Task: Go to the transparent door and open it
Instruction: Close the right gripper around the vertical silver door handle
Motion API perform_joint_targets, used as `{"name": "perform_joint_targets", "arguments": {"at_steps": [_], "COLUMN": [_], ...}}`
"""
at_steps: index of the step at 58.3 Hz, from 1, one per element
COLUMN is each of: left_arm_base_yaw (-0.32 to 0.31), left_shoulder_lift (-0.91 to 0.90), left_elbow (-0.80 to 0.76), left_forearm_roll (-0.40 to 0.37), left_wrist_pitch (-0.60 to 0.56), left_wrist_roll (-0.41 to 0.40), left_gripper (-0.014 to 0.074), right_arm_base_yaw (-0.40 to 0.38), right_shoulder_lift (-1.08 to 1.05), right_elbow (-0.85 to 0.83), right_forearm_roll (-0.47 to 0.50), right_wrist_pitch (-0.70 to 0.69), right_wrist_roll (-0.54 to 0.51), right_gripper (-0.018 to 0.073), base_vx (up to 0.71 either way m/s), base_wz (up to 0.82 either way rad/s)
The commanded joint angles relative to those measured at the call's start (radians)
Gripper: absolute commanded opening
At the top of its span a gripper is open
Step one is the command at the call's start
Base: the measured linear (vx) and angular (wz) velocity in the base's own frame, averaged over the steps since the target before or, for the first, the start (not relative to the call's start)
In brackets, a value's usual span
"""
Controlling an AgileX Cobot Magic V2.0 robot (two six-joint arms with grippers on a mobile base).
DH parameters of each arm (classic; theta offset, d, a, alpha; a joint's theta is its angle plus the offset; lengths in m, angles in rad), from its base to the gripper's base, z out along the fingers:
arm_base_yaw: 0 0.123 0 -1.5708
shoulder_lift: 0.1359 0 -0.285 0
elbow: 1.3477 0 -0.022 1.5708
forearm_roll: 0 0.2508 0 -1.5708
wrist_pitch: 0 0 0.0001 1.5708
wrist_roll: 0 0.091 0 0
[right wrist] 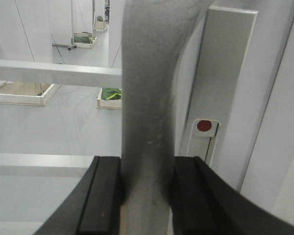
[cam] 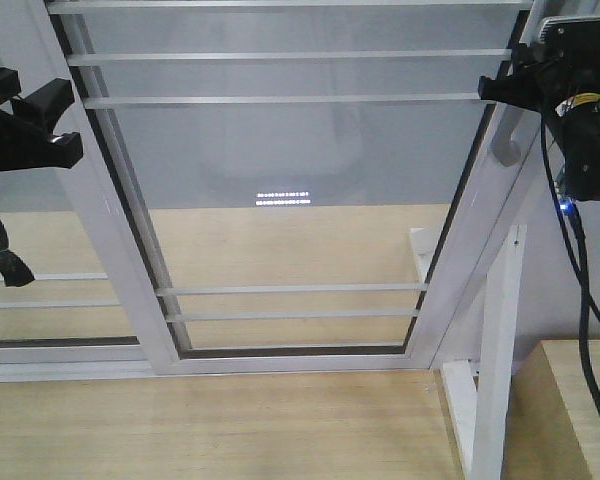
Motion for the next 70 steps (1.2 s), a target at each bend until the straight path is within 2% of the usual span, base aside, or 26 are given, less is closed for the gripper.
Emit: {"name": "perform_joint_targets", "arguments": {"at_steps": [1,15,28,53,70], "left_arm_base_yaw": [0.002,0.002,0.002,0.002,0.002], "left_shoulder_lift": [-0.016,-0.016,-0.016,-0.016,-0.016], "left_elbow": [-0.034,-0.034,-0.034,-0.034,-0.034], "left_forearm_roll": [-0.006,-0.006,-0.006,-0.006,-0.006], "left_wrist_pitch": [-0.079,-0.079,-0.079,-0.079,-0.079], "left_wrist_roll": [-0.001,-0.001,-0.001,-0.001,-0.001], "left_gripper": [0.0451,0.0451,0.0451,0.0451,0.0451], "right_arm_base_yaw": [-0.001,-0.001,-0.001,0.001,0.106], "right_shoulder_lift": [-0.050,-0.050,-0.050,-0.050,-0.050], "right_elbow": [-0.030,-0.030,-0.030,-0.030,-0.030], "right_forearm_roll": [-0.056,-0.187,-0.272,-0.467,-0.468], "right_wrist_pitch": [-0.046,-0.046,-0.047,-0.106,-0.122], "right_wrist_roll": [0.036,0.155,0.193,0.356,0.333], "right_gripper": [0.0203,0.0223,0.0227,0.0239,0.0246], "base_vx": [0.00,0.00,0.00,0.00,0.00], "base_wz": [0.00,0.00,0.00,0.00,0.00]}}
